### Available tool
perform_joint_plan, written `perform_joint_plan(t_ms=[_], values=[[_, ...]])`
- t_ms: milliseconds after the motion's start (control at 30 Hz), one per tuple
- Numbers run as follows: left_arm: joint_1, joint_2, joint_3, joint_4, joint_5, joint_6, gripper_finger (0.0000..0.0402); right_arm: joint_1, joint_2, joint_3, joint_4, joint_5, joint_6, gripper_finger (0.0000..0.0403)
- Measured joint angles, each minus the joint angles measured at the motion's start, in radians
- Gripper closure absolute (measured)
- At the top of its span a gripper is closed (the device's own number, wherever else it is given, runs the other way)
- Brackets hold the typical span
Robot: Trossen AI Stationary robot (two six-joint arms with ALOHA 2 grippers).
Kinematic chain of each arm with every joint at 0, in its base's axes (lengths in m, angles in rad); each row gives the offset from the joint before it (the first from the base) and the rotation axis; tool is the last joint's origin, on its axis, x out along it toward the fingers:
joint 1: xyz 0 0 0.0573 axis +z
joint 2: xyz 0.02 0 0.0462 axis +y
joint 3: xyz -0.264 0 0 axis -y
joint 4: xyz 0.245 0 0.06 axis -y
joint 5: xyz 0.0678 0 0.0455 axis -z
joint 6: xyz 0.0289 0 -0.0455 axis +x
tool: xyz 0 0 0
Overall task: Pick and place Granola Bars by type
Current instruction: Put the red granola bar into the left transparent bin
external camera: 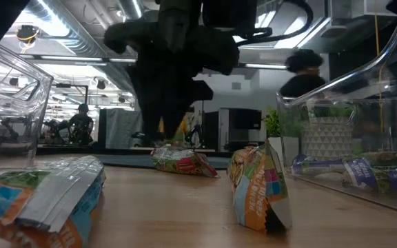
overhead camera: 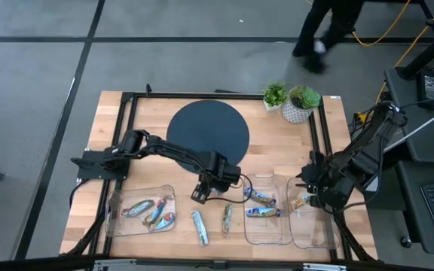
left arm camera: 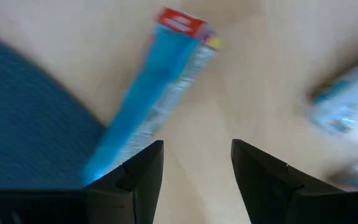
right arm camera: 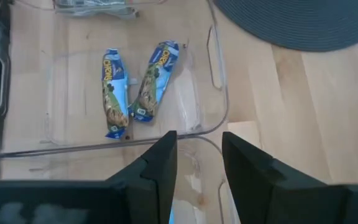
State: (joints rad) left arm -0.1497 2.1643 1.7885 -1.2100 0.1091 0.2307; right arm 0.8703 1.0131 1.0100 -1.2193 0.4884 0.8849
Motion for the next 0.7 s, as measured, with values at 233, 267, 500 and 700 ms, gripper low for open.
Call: perform_joint_plan(t_ms=[233,267,500,700], values=[[0.001,-0.008,0.001,0.065,-0.068,-0.003,0.0200,0.000,-0.008,0.000,-0.016,0.000,-0.033,0.0273],[0.004,-0.008,0.001,0.093,-0.065,-0.005,0.0195,0.000,-0.008,0.000,-0.019,0.000,-0.033,0.0273],[0.035,-0.012,0.001,0.215,-0.015,-0.033,0.0157,0.000,-0.008,0.000,-0.040,0.000,-0.037,0.0273],[0.028,-0.005,0.001,0.203,-0.010,-0.003,0.0127,0.000,-0.008,0.000,-0.047,-0.007,-0.057,0.0273]])
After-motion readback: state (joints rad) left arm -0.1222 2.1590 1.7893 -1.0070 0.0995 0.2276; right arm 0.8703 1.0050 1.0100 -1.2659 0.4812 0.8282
